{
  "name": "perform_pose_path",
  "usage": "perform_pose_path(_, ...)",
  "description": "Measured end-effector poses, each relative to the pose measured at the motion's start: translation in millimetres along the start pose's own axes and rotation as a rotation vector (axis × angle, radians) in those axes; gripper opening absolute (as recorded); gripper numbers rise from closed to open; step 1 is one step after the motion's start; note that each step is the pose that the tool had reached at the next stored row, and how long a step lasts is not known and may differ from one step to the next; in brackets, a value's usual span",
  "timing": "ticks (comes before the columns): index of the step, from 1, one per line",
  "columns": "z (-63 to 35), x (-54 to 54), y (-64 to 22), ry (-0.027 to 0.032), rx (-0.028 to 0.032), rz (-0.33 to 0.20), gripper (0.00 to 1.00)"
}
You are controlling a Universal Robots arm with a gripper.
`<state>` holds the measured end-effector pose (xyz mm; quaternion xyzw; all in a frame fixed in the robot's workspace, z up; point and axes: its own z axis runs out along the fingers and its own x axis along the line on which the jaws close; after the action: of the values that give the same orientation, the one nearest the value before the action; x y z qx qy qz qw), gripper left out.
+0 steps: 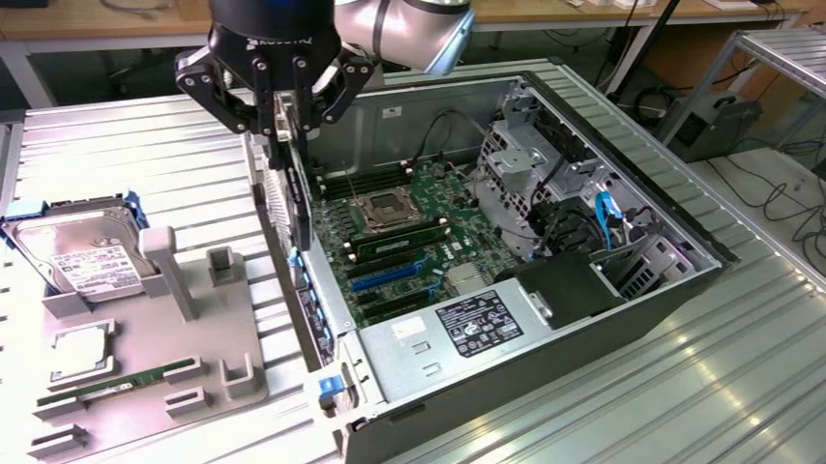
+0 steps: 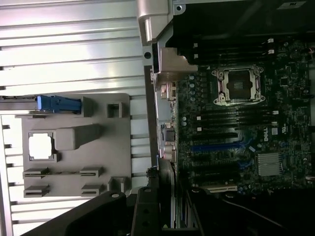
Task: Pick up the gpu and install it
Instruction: 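Pick up the gpu and move the gpu toward the slot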
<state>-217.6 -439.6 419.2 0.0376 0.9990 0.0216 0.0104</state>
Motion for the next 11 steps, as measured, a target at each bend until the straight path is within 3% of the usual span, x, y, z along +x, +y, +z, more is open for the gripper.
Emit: perform_pose_path(11, 2.2, -11.3, 0.8, 0.0015, 0.0001, 0.0, 0.26)
